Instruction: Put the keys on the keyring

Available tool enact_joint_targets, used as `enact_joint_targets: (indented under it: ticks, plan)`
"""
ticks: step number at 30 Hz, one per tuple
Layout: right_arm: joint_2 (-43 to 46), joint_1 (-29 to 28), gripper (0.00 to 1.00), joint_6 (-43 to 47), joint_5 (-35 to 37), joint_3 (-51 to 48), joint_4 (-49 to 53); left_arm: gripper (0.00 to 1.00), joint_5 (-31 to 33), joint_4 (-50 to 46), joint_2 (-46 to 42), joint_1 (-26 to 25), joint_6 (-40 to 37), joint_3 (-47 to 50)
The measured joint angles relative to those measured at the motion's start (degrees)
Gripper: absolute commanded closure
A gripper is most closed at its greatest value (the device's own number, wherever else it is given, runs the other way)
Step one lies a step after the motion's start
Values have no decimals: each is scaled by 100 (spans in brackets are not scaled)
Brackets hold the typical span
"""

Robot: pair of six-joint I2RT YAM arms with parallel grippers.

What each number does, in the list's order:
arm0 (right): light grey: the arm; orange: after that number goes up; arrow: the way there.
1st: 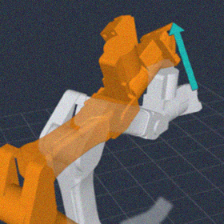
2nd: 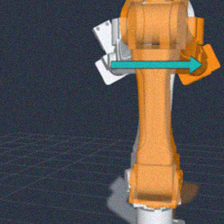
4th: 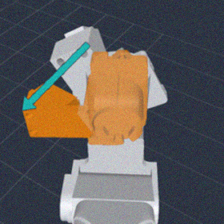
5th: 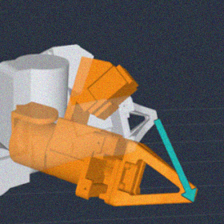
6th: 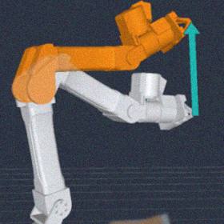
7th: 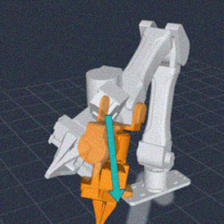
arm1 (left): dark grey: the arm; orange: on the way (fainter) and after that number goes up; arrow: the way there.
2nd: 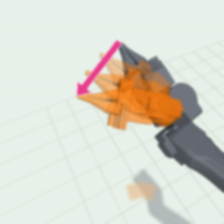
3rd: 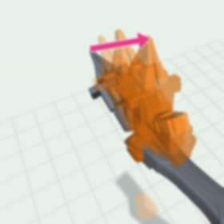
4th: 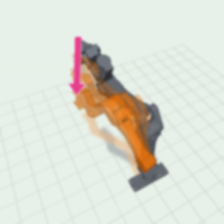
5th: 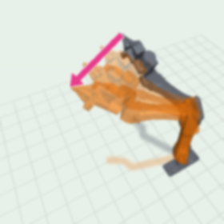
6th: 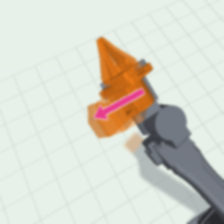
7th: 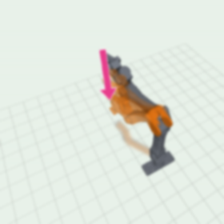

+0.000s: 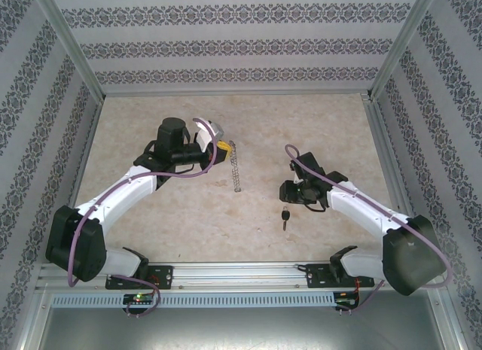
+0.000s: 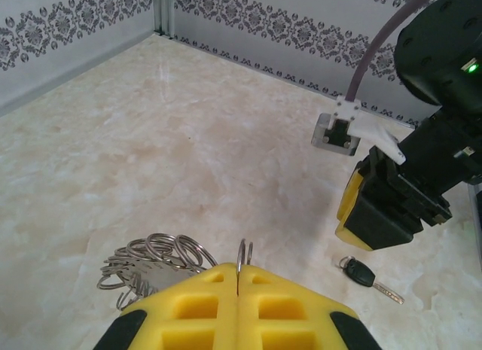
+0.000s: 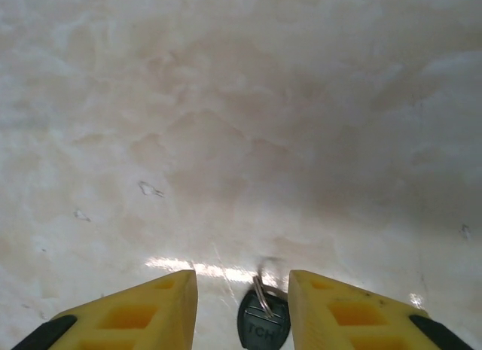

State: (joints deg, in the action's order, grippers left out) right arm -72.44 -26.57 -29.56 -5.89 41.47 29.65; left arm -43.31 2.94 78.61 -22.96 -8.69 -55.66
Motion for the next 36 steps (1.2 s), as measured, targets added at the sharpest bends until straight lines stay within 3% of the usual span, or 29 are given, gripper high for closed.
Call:
enact_joint_targets:
  ticks: [12,30,34,36]
  plan:
    - [-649,-323,69,109,57,-7,98,100,-125,-122,0,-28,20,-48]
    - [-761,-332,78,109,57,-188,4,100,-175,-131,0,-28,59,-127]
    - [-852,-332,86,116,55,-190,-33,100,-210,-131,0,-28,81,-127]
    - [-876,-332,96,144,55,-192,-55,100,-212,-131,0,-31,94,-129]
